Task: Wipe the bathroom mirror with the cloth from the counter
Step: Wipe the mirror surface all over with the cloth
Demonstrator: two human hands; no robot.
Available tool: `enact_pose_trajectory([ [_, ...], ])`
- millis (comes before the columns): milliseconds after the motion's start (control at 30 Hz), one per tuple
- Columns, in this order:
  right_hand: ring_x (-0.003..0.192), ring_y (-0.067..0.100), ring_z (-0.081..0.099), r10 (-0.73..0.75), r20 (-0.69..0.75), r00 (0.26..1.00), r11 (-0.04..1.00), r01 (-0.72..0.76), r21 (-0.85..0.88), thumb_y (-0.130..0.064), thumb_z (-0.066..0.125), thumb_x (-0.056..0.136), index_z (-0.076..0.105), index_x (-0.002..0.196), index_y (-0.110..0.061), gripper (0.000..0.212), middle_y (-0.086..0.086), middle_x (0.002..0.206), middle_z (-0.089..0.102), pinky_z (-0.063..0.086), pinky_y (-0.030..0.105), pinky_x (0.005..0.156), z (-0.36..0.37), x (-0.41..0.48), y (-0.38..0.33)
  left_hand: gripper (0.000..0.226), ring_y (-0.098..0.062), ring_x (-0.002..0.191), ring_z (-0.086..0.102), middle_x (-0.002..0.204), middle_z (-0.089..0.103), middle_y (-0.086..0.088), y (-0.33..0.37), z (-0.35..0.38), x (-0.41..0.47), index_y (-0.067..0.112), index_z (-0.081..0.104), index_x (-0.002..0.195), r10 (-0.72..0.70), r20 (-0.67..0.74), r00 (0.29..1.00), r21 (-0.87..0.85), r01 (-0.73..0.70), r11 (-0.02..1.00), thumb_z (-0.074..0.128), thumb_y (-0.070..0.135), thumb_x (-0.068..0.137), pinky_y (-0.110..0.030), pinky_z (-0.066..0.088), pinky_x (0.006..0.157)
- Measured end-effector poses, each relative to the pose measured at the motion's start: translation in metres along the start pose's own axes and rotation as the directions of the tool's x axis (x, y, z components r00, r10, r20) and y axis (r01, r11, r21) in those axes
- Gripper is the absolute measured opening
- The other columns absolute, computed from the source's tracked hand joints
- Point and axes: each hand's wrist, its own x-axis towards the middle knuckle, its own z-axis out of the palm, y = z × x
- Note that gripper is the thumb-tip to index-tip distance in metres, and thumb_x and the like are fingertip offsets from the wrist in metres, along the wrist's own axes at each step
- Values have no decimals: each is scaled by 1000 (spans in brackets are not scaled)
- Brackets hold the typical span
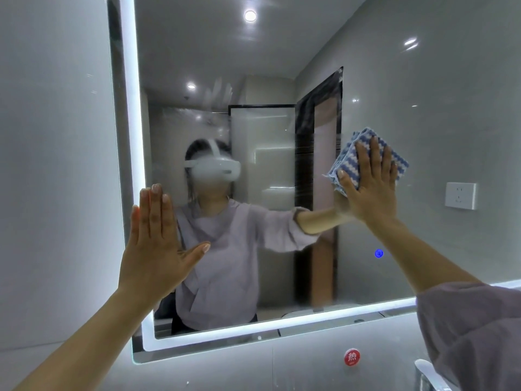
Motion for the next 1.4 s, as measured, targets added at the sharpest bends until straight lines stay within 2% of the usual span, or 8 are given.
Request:
enact_pose_trajectory([
  [267, 148, 31, -1, 79, -4, 997, 996, -78, 34, -65, 11, 90, 5, 153, -23, 77, 7, 162, 3, 1, 53, 119, 3, 1, -40, 111, -34, 150, -3, 162, -3, -19, -2, 1, -1, -4, 2, 151, -2, 0, 1000, -7, 2, 1000, 32, 76, 81, -46, 4, 123],
  [567, 147, 37, -4, -188, -18, 982, 981, 189, 35, -68, 10, 91, 7, 154, -20, 80, 11, 161, 1, -5, 56, 117, -2, 7, -154, 110, -34, 150, 0, 161, 1, -20, -1, 3, 0, -5, 6, 151, -2, 4, 1000, -25, 2, 1000, 34, 76, 82, -47, 8, 122],
  [833, 147, 35, -3, -455, 22, 890, 890, 456, -21, -68, 22, 92, 7, 153, -26, 76, 5, 162, 2, -1, 56, 117, -1, -2, -272, 109, -32, 150, 4, 161, 5, -19, -1, 1, 1, -2, 11, 152, -35, 38, 999, -9, 36, 999, 23, 81, 82, -44, 9, 123],
  [933, 148, 32, -4, -525, 46, 850, 850, 526, -24, -66, 24, 93, 7, 153, -29, 73, 1, 162, 1, -9, 54, 117, -2, -3, -303, 108, -30, 149, 9, 161, 10, -16, -2, 0, 2, 2, 13, 152, -38, 35, 999, 0, 38, 999, 27, 81, 81, -43, 9, 123],
  [1133, 148, 30, -4, -581, 28, 813, 812, 582, -48, -65, 24, 94, 8, 153, -30, 71, 0, 162, 2, -9, 51, 117, -3, 3, -309, 106, -31, 149, 13, 160, 10, -14, -1, 1, 4, 5, 11, 153, -37, 16, 999, -18, 38, 999, 30, 80, 80, -47, 16, 121],
  [1400, 148, 29, 3, -585, -9, 811, 811, 585, -31, -68, 28, 91, 18, 153, -29, 73, -1, 161, 11, -1, 49, 119, -1, 13, -279, 107, -32, 150, 7, 161, 5, -16, -2, 5, 2, 3, 6, 153, -14, -8, 1000, -30, 14, 999, 24, 81, 82, -48, 13, 122],
])
